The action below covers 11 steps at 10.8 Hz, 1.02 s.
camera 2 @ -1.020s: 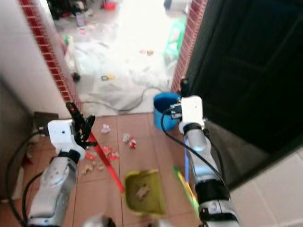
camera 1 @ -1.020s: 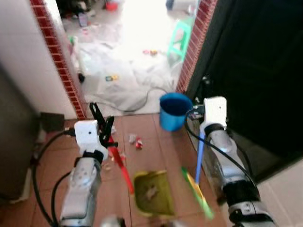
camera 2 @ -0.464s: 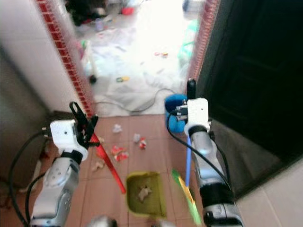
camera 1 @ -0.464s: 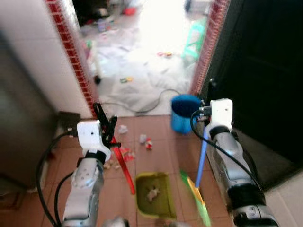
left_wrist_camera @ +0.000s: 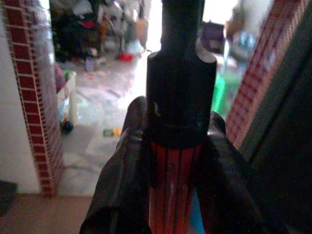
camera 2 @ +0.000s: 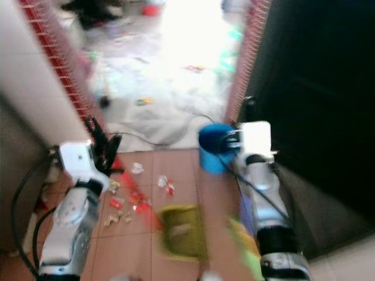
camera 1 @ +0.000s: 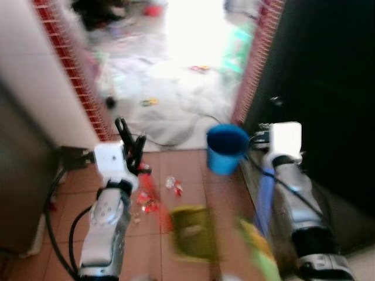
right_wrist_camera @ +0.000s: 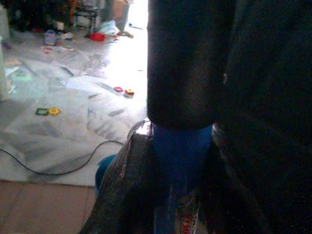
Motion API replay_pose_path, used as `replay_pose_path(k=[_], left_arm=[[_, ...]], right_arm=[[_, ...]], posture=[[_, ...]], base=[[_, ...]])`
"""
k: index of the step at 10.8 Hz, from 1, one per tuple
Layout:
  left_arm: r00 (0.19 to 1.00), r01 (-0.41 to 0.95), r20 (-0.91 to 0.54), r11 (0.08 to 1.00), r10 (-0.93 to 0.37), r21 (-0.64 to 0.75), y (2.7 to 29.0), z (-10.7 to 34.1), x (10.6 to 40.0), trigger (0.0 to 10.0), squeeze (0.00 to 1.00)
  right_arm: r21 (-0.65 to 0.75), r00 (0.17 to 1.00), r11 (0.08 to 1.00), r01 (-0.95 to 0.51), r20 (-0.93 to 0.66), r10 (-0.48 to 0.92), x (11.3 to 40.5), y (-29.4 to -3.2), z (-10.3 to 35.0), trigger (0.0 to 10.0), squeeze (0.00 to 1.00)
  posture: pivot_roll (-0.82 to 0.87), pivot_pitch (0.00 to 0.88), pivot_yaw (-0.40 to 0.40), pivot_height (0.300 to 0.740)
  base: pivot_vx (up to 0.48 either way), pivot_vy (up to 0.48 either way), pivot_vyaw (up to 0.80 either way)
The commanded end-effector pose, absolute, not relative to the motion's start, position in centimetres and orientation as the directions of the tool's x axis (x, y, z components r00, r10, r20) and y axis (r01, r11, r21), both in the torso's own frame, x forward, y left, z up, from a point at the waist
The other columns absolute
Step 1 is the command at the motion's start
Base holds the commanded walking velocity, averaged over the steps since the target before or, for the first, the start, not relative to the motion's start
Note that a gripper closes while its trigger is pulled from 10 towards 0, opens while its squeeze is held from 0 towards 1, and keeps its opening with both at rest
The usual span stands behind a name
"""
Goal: Sweep floor
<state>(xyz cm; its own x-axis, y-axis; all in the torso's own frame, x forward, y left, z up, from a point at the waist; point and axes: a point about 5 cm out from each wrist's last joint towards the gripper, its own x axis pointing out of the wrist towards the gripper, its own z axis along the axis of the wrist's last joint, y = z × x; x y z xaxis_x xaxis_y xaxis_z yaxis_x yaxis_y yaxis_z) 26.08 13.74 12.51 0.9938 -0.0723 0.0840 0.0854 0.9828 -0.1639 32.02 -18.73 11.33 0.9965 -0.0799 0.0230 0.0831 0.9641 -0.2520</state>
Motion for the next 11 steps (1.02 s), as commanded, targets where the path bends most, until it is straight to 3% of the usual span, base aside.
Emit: replay_pose_path(k=[1, 3, 9, 11], left_arm=[[0.988, 0.052, 0.152, 0.987, -0.029, -0.149, 14.7, 14.1, 26.3, 10.0, 0.0], [0.973, 0.005, 0.227, 0.987, 0.032, -0.163, 15.1, 16.2, 26.7, 10.0, 0.0], [0.882, 0.032, 0.461, 0.962, 0.102, -0.273, 15.5, 25.3, 27.9, 10.0, 0.0], [0.879, 0.017, 0.464, 0.965, 0.11, -0.261, 15.9, 25.8, 28.4, 10.0, 0.0]], right_arm=[[-0.24, 0.996, 0.969, 0.056, 0.079, -0.037, 32.6, -17.3, 12.7, 10.0, 0.0], [-0.246, 0.996, 0.968, 0.057, 0.079, -0.039, 32.7, -17.4, 12.7, 10.0, 0.0], [-0.257, 0.997, 0.965, 0.055, 0.06, -0.041, 32.7, -17.6, 12.4, 10.0, 0.0], [-0.258, 0.998, 0.965, 0.049, 0.055, -0.036, 32.7, -17.4, 12.3, 10.0, 0.0]], posture=[[-0.05, 0.0, -0.021, 0.74], [-0.05, 0.0, -0.028, 0.74], [-0.06, 0.0, -0.032, 0.74], [-0.05, 0.0, -0.033, 0.74]], base=[[0.458, 0.0, -0.51], [0.458, 0.0, -0.24], [0.451, 0.0, 0.0], [0.45, 0.0, 0.0]])
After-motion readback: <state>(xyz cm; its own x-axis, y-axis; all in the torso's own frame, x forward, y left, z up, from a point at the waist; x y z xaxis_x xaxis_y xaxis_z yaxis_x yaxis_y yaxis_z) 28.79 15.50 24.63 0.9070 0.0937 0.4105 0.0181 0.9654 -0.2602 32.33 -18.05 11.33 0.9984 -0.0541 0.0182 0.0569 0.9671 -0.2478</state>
